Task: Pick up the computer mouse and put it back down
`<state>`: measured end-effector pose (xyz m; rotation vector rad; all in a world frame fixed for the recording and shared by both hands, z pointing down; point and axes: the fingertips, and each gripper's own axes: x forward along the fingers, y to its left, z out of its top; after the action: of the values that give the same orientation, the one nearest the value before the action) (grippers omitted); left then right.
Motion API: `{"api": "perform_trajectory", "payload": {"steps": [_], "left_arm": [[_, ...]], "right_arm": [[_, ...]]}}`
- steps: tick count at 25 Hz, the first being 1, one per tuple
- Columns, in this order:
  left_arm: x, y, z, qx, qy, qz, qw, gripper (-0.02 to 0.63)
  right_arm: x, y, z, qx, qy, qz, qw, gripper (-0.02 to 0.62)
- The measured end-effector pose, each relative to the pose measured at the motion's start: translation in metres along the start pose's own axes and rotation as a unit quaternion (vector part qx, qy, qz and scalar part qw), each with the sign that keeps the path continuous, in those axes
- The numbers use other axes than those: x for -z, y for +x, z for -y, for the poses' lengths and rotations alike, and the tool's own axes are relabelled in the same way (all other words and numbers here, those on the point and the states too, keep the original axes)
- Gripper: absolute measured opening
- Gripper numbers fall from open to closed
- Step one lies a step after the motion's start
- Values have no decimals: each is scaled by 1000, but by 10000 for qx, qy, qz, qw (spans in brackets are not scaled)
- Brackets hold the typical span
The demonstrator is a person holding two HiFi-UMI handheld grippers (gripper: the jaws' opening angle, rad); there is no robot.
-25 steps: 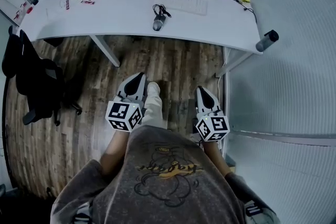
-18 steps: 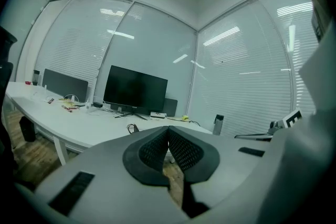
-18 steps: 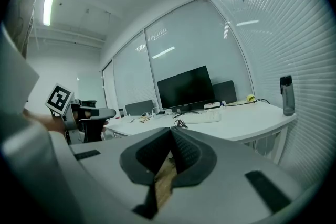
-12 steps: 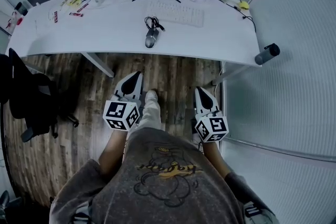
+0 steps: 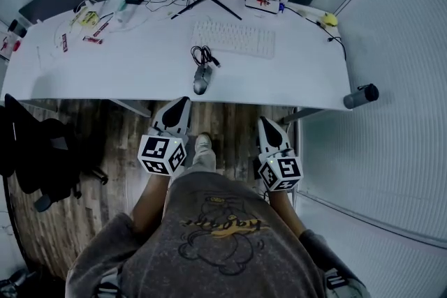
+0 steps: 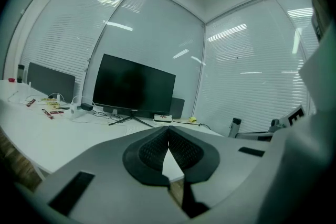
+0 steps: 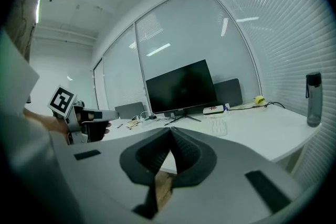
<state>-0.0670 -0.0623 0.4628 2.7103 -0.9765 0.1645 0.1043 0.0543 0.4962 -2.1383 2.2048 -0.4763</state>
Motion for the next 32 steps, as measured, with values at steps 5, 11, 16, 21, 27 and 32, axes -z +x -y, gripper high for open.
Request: {"api": "perform_trajectory", "payload": {"steps": [5, 11, 16, 21, 27, 32], "left_arm": [[-18, 40, -31, 80, 3, -25, 10000, 18], [-35, 76, -66, 133, 25, -13, 9999, 18], [-43, 96, -82, 247, -39, -24, 9997, 18], [-48, 109, -87, 290, -104, 0, 9995, 18], [-54, 113, -89, 200, -130, 31, 9997, 18], [-56, 114, -87, 32, -166, 60, 9998, 18]], "right_arm": [[-18, 52, 7, 15, 3, 11, 10000, 6], [-26, 105, 14, 42, 9, -7, 10000, 6], [-33, 136, 19, 78, 18, -17, 10000, 6], [-42, 148, 21, 88, -47, -33, 9999, 6], [-49, 155, 28, 28, -66, -42, 10000, 6], [-56, 161, 34, -126, -65, -17, 9999, 6]]}}
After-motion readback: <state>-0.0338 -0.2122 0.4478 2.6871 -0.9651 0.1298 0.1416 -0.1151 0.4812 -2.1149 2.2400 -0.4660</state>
